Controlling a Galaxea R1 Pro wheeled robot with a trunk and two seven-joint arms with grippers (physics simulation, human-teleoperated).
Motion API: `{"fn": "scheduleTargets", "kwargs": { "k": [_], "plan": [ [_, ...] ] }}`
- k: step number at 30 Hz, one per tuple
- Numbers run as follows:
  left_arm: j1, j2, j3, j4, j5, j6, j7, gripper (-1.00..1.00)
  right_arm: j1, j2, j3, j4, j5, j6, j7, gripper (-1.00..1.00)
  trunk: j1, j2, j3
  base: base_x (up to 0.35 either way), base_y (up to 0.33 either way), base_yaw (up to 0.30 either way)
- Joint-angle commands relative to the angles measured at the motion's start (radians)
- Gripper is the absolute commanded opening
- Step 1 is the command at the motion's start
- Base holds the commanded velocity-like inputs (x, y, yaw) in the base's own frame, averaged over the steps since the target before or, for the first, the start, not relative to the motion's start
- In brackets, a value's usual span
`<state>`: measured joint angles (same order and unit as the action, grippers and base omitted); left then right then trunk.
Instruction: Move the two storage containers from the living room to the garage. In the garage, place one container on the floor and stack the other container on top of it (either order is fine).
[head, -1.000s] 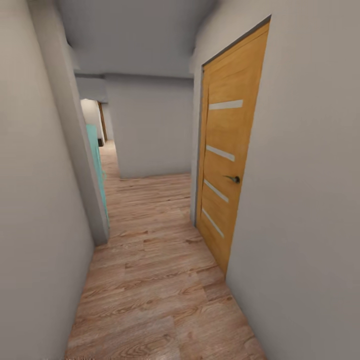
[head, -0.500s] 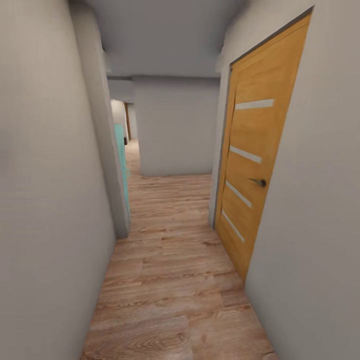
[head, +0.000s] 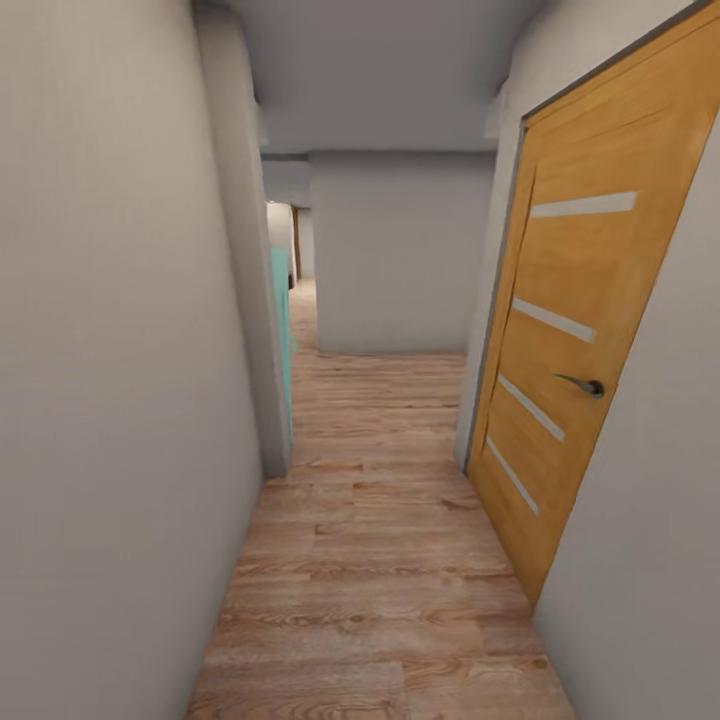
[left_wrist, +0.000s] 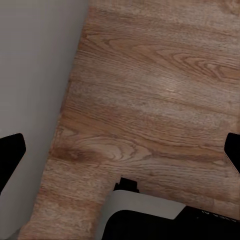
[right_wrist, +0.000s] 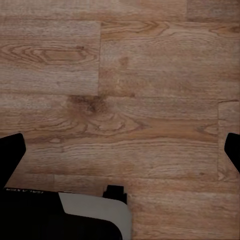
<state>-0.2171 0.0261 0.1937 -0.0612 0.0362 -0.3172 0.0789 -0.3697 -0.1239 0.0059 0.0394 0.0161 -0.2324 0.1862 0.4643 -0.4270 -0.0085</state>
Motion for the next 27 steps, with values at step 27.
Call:
{"fn": "scheduleTargets", "kwargs": {
  "k": [27],
  "plan": [
    [0.0,0.0,-0.002,0.001,0.004,-0.003,0.001,1.0,-0.002,0.006,-0.001,0.005,-0.001,-0.002,0.003,1.0,0.001,-0.001,-0.001,0.326,0.0,0.002]
  ]
}}
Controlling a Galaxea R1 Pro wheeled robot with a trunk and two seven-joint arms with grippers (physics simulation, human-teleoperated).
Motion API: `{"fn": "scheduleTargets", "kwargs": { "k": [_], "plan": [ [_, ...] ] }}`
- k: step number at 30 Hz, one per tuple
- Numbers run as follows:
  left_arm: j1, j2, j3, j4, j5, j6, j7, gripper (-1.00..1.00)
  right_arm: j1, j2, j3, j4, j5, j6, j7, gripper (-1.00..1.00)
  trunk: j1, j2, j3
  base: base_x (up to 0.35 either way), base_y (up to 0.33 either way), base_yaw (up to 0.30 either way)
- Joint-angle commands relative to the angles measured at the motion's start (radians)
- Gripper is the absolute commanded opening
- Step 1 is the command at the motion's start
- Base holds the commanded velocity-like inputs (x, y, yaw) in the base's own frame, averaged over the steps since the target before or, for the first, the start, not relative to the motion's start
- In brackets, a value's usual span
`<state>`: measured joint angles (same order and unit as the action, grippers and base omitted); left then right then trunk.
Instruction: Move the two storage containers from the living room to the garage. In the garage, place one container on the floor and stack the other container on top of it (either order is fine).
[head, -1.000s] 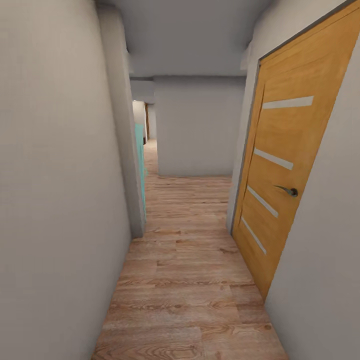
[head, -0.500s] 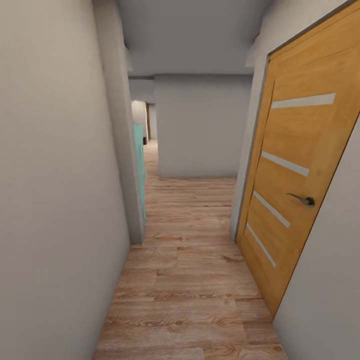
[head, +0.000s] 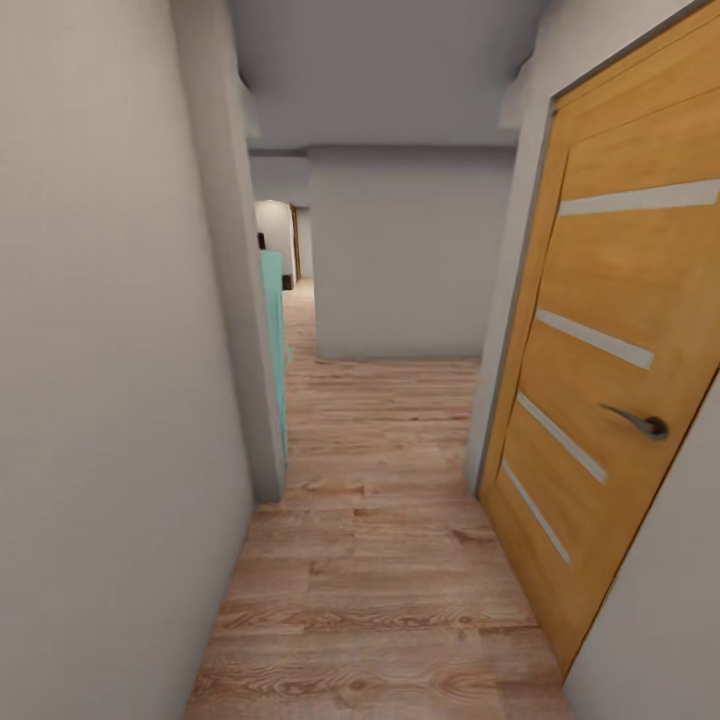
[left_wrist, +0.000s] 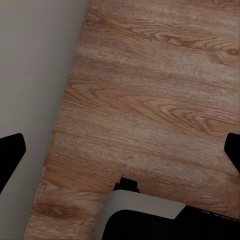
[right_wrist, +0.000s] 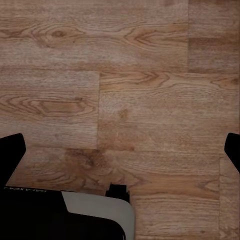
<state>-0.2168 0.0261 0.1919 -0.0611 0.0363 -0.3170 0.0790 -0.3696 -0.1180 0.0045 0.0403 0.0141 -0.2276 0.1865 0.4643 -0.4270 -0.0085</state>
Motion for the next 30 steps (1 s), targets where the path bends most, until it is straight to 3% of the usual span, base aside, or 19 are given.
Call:
{"fn": "scheduleTargets", "kwargs": {
  "k": [1,30],
  "plan": [
    [-0.001,0.0,0.0,0.001,0.004,-0.004,0.001,1.0,-0.002,0.0,0.0,0.004,0.001,-0.007,0.003,1.0,0.001,-0.001,-0.001,0.326,0.0,0.0],
    [-0.001,0.0,0.0,0.001,0.005,-0.004,0.001,1.0,-0.002,0.0,0.0,0.004,0.001,-0.007,0.003,1.0,0.001,-0.001,-0.001,0.326,-0.107,0.0]
  ]
}}
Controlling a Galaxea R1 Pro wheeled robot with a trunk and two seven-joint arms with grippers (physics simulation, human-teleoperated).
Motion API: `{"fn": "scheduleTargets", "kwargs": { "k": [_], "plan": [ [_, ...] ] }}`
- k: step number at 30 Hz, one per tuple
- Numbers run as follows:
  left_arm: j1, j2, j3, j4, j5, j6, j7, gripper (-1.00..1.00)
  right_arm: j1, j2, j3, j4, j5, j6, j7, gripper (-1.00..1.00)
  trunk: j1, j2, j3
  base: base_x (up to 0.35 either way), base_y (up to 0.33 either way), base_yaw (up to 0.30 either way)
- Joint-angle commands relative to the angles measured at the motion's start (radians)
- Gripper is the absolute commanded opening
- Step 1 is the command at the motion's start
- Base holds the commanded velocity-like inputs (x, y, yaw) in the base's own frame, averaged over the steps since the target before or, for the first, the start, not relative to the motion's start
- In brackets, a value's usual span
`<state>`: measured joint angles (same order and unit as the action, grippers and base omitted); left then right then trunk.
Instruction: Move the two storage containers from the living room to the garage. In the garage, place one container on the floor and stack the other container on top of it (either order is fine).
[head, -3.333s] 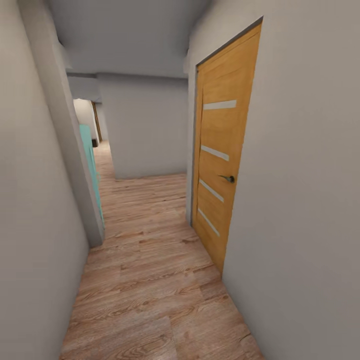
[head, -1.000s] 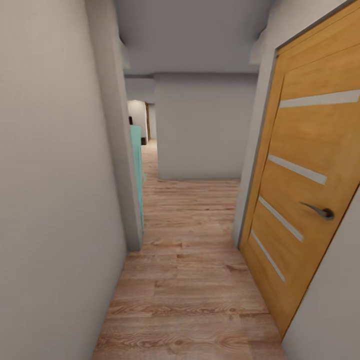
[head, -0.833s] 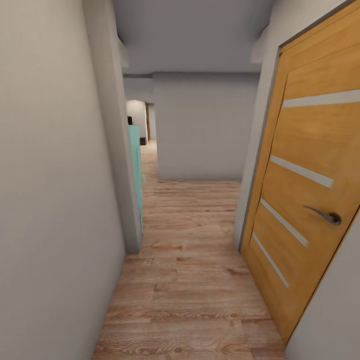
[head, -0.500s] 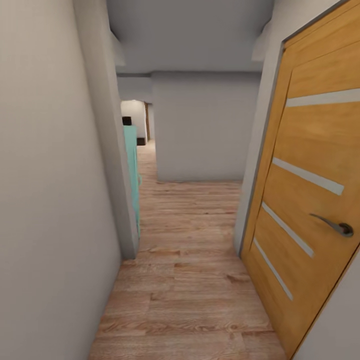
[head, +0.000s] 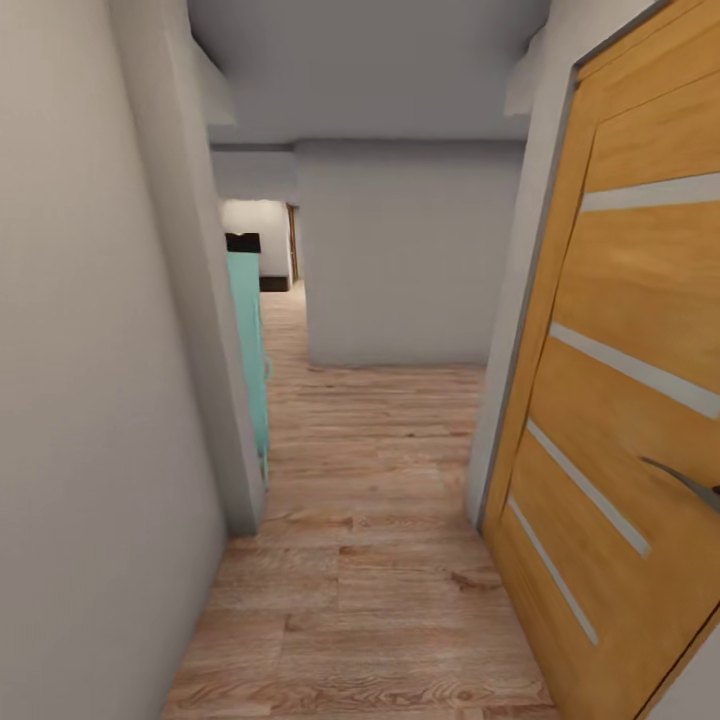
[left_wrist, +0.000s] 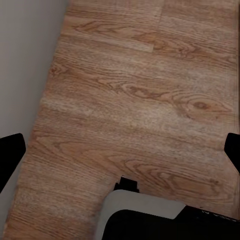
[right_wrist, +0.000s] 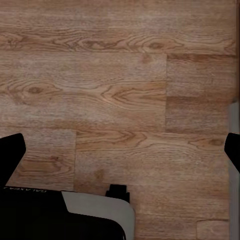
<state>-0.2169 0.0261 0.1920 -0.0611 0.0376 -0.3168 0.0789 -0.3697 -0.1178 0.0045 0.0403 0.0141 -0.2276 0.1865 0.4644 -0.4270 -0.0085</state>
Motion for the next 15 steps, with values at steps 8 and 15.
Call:
{"fn": "scheduleTargets", "kwargs": {
  "k": [8,15],
  "plan": [
    [-0.001,0.001,0.001,0.001,0.004,-0.005,0.001,1.0,-0.002,0.0,0.0,0.004,0.001,-0.007,0.003,1.0,0.001,-0.001,-0.001,0.127,-0.042,0.0],
    [-0.001,0.002,0.001,0.001,0.004,-0.005,0.002,1.0,-0.002,0.0,0.0,0.004,0.001,-0.007,0.003,1.0,0.001,-0.001,-0.001,0.16,-0.002,0.0]
  ]
}}
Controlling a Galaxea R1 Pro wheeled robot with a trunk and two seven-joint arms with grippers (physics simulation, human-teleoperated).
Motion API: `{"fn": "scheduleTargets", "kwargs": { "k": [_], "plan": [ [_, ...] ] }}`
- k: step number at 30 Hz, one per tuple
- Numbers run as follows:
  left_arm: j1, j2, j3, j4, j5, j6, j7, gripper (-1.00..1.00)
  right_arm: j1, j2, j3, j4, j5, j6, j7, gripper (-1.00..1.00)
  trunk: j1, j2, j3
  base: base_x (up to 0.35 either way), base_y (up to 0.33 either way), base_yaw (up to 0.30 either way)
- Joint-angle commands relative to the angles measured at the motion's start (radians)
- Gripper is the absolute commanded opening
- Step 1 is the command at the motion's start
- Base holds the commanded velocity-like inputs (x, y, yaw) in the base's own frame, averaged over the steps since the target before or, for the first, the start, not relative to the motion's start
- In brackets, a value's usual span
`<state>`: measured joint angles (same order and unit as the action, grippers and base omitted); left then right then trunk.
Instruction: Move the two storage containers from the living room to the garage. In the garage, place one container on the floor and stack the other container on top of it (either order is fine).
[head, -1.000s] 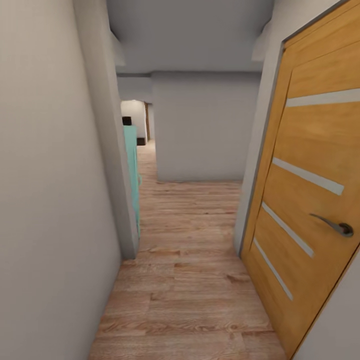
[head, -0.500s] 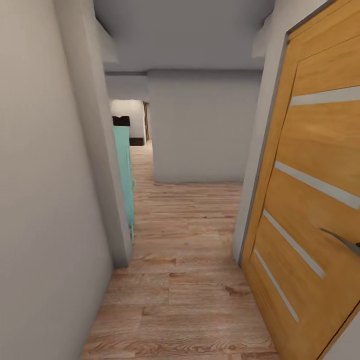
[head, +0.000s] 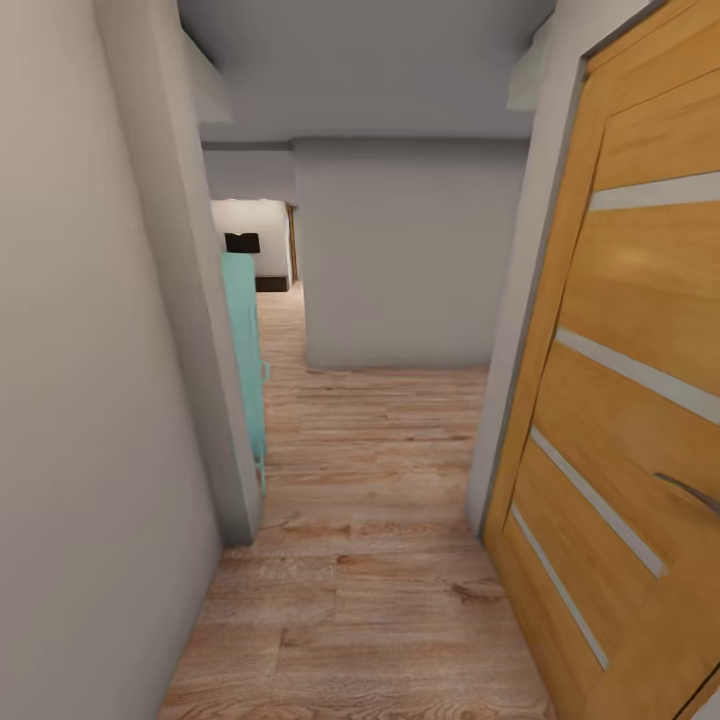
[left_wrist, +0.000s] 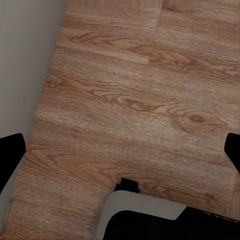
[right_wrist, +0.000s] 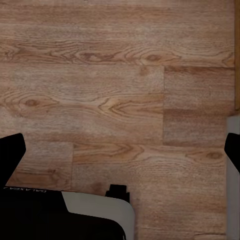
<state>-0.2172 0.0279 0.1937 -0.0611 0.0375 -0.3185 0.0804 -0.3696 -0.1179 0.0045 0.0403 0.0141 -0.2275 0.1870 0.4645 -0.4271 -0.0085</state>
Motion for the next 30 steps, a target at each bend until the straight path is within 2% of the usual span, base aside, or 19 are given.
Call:
{"fn": "scheduleTargets", "kwargs": {
  "k": [1,30],
  "plan": [
    [-0.001,0.0,0.0,0.001,0.004,-0.004,0.001,1.0,-0.002,0.0,0.0,0.004,0.001,-0.007,0.002,1.0,0.001,-0.001,-0.001,0.303,0.0,0.0],
    [-0.001,0.003,-0.003,0.001,0.003,-0.003,0.001,1.0,-0.002,0.0,0.0,0.004,0.001,-0.007,0.002,1.0,0.001,-0.001,-0.001,0.323,0.0,0.0]
  ]
}}
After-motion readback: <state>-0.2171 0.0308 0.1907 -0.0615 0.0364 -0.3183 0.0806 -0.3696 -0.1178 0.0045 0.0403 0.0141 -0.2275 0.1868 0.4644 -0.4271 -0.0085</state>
